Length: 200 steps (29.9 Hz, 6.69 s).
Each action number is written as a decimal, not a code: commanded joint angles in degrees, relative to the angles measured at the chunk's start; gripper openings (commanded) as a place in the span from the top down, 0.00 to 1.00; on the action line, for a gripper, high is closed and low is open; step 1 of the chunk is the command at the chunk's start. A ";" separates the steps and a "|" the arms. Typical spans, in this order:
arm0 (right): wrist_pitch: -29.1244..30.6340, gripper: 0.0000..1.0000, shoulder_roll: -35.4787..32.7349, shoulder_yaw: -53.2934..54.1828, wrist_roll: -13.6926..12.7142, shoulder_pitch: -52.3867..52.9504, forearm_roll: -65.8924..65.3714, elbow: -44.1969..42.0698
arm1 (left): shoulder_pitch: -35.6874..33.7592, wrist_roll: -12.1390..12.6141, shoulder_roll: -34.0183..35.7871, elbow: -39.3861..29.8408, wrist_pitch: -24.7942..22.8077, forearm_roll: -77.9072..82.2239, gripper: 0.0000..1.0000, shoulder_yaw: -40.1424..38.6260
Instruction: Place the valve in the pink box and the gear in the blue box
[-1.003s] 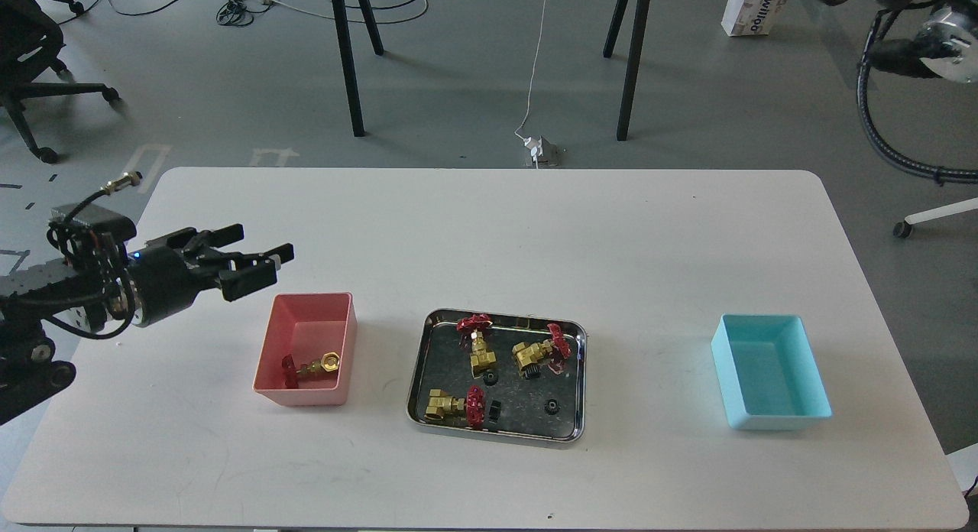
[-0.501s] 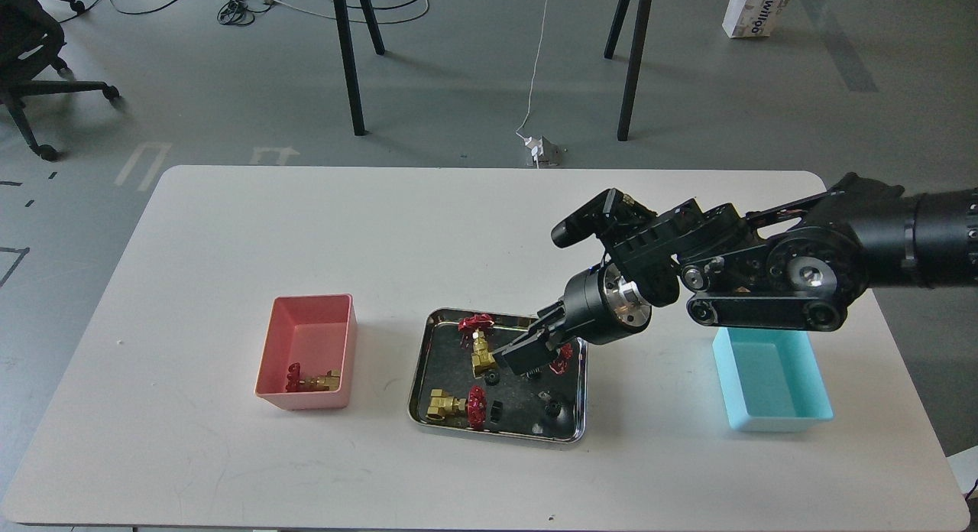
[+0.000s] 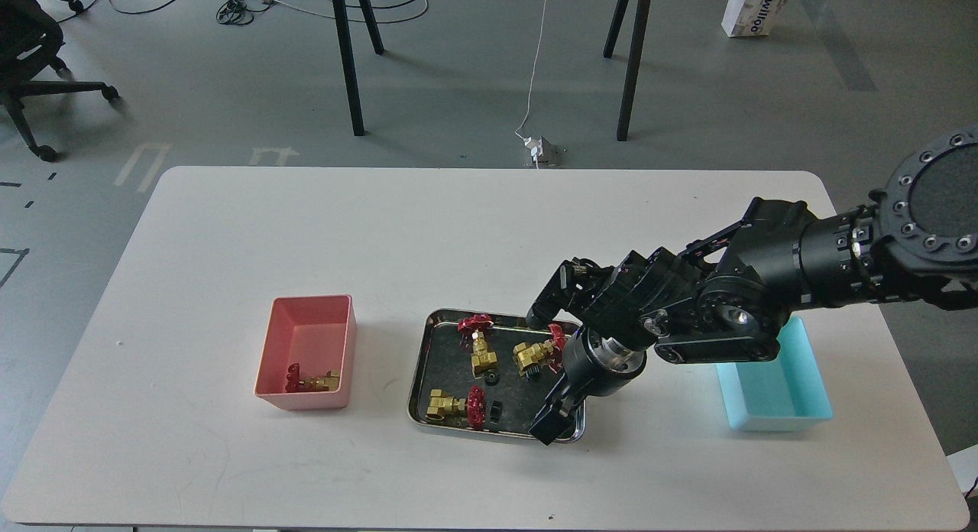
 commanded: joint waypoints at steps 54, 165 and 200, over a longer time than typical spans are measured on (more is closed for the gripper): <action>-6.67 0.18 0.13 -5.11 5.80 -5.08 -7.26 -7.16 | -4.95 0.74 0.07 0.00 -0.16 -0.18 0.02 0.00; -9.22 0.90 -16.09 1.75 5.45 2.48 4.24 -0.93 | -6.28 1.44 0.07 -0.62 -0.16 -0.09 0.01 0.09; -7.38 0.03 -48.65 21.56 -0.53 -7.98 17.66 6.03 | -6.27 1.35 -0.46 -0.88 0.01 0.17 0.01 1.22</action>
